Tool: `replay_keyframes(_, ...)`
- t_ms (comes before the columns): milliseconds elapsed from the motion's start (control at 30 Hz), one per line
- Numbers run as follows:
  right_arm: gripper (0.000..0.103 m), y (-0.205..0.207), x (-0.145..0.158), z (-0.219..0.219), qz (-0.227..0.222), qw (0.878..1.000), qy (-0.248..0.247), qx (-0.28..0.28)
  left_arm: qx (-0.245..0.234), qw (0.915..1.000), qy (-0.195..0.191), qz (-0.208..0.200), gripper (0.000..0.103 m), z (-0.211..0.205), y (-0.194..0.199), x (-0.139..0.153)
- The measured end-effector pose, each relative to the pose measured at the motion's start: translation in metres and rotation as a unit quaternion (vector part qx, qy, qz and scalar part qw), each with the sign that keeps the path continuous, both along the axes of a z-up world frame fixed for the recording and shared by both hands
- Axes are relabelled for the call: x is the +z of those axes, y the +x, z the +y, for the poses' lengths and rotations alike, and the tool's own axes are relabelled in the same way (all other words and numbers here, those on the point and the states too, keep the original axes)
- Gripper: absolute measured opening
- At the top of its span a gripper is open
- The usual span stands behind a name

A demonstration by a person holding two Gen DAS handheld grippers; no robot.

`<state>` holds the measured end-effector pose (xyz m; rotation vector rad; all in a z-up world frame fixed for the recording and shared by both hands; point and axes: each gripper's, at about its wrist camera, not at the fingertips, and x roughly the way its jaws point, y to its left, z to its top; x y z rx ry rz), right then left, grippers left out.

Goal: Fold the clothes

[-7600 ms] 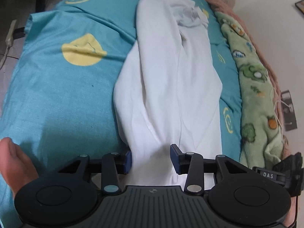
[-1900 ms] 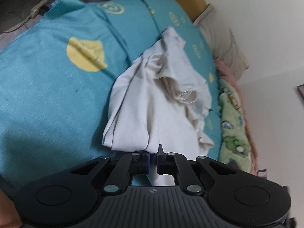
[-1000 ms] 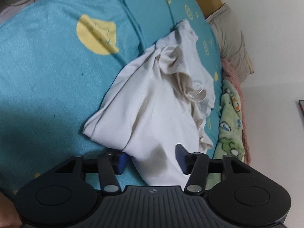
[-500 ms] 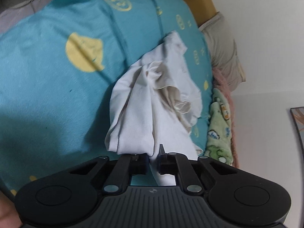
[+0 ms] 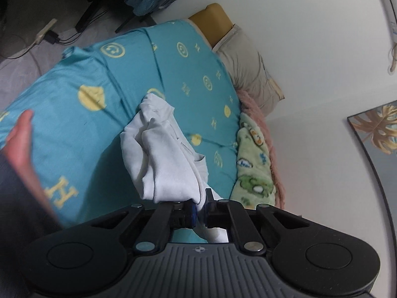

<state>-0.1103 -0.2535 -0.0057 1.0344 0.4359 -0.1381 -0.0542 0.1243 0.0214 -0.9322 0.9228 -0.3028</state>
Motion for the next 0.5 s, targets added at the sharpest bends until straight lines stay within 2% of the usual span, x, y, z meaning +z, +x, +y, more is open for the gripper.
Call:
replay_keyframes(133, 0.011, -0.024, -0.007, -0.005, 0.015, 1.000, 0.010, 0.003, -0.013, 0.9996, 0.011, 0.022, 0.006, 0.003, -0.034, 0.001)
replay_keyframes(233, 0.011, -0.040, -0.012, -0.009, 0.026, 1.000, 0.017, 0.005, -0.019, 0.9992, 0.022, 0.028, 0.006, -0.005, -0.026, -0.002)
replay_keyframes(333, 0.011, -0.017, -0.015, -0.018, 0.039, 0.999, 0.017, 0.007, -0.023, 0.9987, 0.034, 0.031, 0.007, -0.016, -0.008, -0.005)
replay_keyframes(500, 0.011, 0.055, -0.032, -0.033, 0.057, 0.998, 0.014, 0.014, -0.021, 0.9969, 0.074, 0.019, 0.008, -0.046, 0.060, -0.012)
